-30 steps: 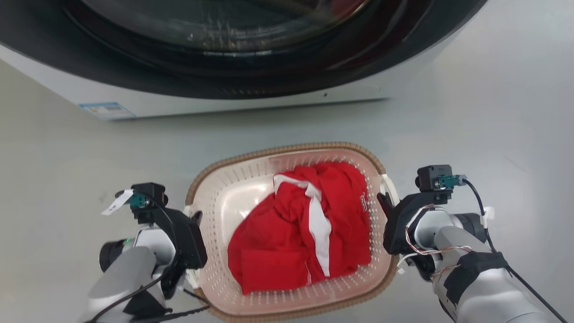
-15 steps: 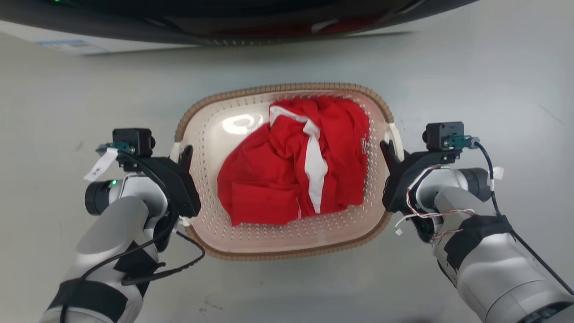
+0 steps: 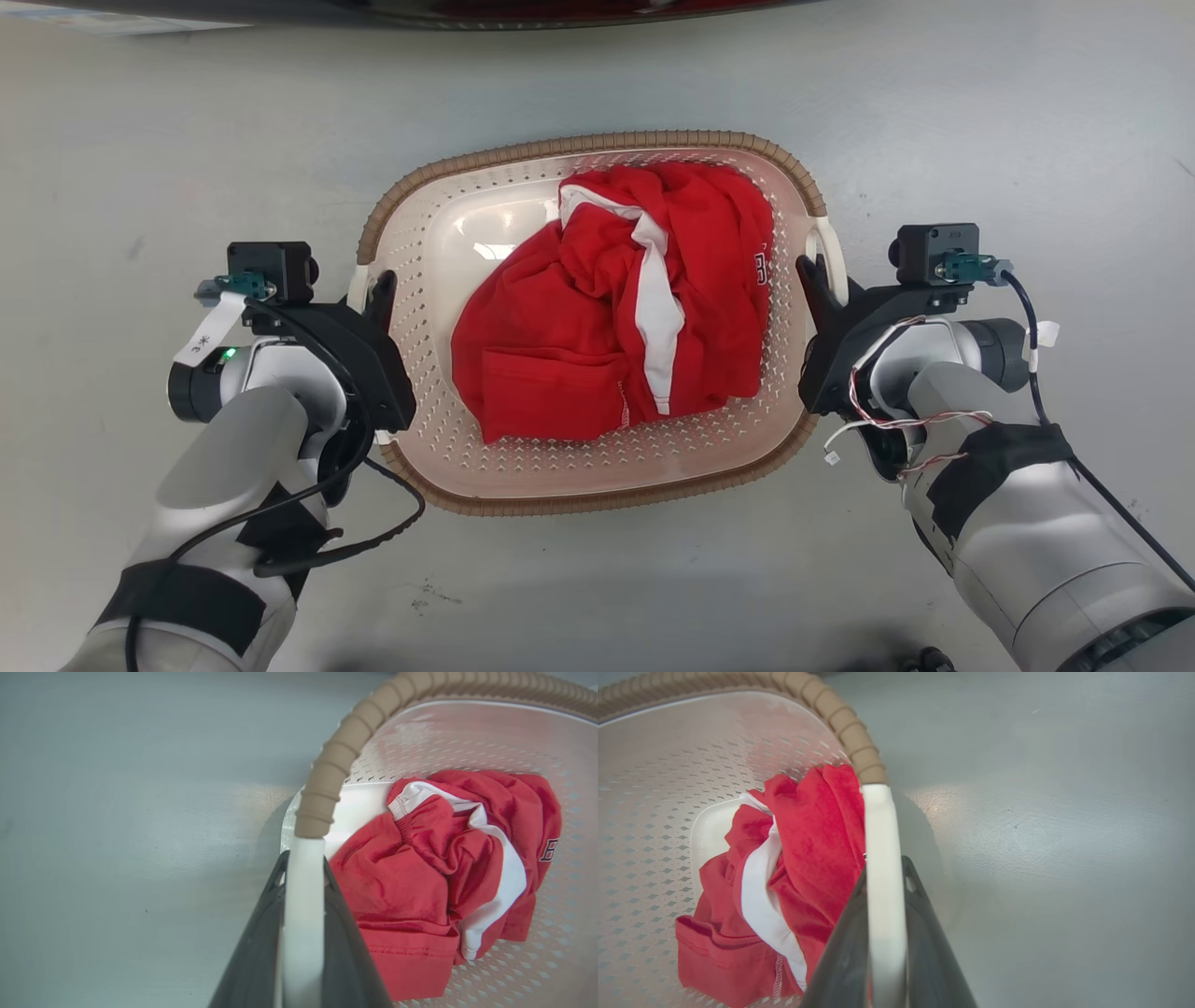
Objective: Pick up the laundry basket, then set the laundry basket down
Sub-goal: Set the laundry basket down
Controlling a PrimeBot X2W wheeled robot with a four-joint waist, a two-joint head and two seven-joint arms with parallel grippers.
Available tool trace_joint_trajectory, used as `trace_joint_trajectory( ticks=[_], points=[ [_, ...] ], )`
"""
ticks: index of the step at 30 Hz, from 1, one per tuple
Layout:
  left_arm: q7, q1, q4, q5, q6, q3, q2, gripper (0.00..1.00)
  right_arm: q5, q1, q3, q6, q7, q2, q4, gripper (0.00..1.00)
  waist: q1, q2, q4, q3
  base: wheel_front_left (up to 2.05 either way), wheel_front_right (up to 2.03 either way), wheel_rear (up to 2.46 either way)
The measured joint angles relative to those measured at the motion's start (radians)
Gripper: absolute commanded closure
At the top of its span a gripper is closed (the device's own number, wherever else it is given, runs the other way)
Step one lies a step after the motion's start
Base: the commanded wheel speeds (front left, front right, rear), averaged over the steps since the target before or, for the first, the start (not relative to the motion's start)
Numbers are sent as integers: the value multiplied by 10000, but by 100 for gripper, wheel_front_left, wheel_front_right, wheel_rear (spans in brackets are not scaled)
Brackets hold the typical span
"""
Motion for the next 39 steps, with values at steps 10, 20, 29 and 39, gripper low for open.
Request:
trace_joint_trajectory(
  ticks=[10, 20, 29, 39],
  points=[
    [117, -80, 46, -6, 6, -307, 29, 76, 0, -61, 63, 161, -44, 10, 198, 82, -2, -2, -21, 25, 0, 0, 0],
    [357, -35, 58, -63, -73, -671, 61, 0, 33, -71, 94, 345, -77, -96, 422, 0, -2, -2, -4, -145, 0, 0, 0],
    [-46, 391, 27, -531, -73, -596, 100, 0, 88, 92, 245, 497, -347, -90, 477, 0, -2, -2, 8, -667, 0, 0, 0],
    [-1290, 1385, -259, -529, -73, -756, 276, 0, -17, 996, 508, 617, -1235, -79, 313, 0, -2, -2, -48, -1792, 0, 0, 0]
  ],
)
